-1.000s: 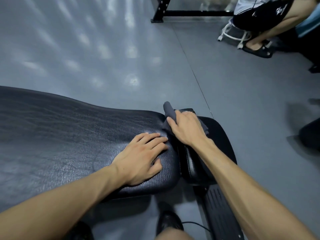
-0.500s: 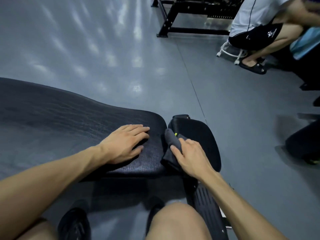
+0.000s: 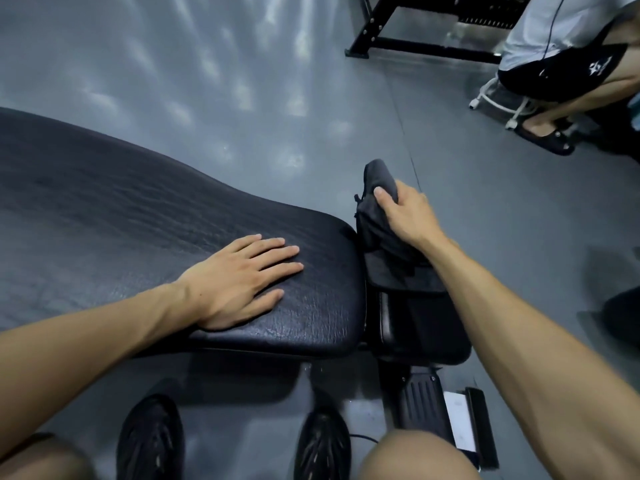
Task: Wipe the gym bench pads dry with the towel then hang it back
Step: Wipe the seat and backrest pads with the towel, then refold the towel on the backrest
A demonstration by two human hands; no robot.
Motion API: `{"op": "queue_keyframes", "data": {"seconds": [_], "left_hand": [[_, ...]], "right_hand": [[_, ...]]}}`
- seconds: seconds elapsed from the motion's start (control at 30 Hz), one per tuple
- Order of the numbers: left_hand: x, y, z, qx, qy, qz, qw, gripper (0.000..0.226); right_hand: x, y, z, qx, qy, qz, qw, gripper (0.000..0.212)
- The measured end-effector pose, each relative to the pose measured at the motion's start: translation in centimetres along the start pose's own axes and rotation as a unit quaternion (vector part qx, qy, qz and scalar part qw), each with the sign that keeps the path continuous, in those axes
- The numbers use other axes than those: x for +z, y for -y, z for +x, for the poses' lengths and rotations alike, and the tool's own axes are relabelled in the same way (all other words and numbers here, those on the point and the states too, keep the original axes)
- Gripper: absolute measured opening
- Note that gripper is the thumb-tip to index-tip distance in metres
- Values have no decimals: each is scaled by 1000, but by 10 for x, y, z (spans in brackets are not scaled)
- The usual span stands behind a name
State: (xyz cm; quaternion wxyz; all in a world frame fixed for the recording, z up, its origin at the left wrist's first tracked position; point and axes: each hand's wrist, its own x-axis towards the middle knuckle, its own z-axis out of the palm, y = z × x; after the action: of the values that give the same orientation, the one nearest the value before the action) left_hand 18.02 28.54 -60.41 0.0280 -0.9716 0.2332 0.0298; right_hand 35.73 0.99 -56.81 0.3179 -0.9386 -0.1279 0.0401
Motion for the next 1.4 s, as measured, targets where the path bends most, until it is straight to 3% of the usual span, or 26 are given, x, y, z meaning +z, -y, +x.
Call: {"op": "queue_keyframes", "data": {"seconds": [0.07,0.17,0.27,0.4,0.6,0.73,0.87,0.97,1.03,1.07,1.13,1.17,1.2,1.23,1.3,1.4], "left_hand": [[2,1,1,2,-3,-6,1000,59],[3,2,1,4,-8,-15,1000,60],[3,2,1,7,-11,-20,1000,61],[0,1,0,9,-16,-18,1000,60],[-5,-3,1,3,-8,-12,1000,60],[-42,-19,18,-25,106,-24,994,57],[-81,-39,27,-112,173,-166,964,53],[-100,-36,8,-161,155,-293,930,39],[-105,-26,-12,-214,82,-431,873,14],[-107,-23,-22,-247,35,-512,822,17],[-111,-16,-40,-291,-28,-697,654,17],[-112,-11,-47,-293,-29,-764,574,23],[-113,-7,-53,-278,-13,-809,518,30],[-110,-1,-58,-263,10,-828,496,36],[-102,6,-64,-280,48,-813,509,45],[-88,5,-66,-350,109,-716,595,65]], "right_hand": [[7,-3,4,-15,0,1,1000,25],[12,-14,0,-33,78,-17,996,24],[2,-22,-10,5,74,128,989,20],[-24,-26,-30,122,50,356,925,31],[-39,-15,-76,184,46,461,867,37],[-68,29,-101,155,55,484,859,45],[-99,92,-122,112,87,544,827,53],[-110,137,-129,83,124,613,776,51],[-108,158,-128,65,134,647,748,54],[-102,164,-125,64,139,655,740,56],[-84,167,-119,78,136,665,730,58],[-71,164,-117,92,126,670,726,56],[-55,159,-114,113,113,673,722,53],[-37,152,-113,137,103,676,717,50],[1,135,-120,196,88,686,696,46],[51,112,-143,261,71,725,634,53]]}}
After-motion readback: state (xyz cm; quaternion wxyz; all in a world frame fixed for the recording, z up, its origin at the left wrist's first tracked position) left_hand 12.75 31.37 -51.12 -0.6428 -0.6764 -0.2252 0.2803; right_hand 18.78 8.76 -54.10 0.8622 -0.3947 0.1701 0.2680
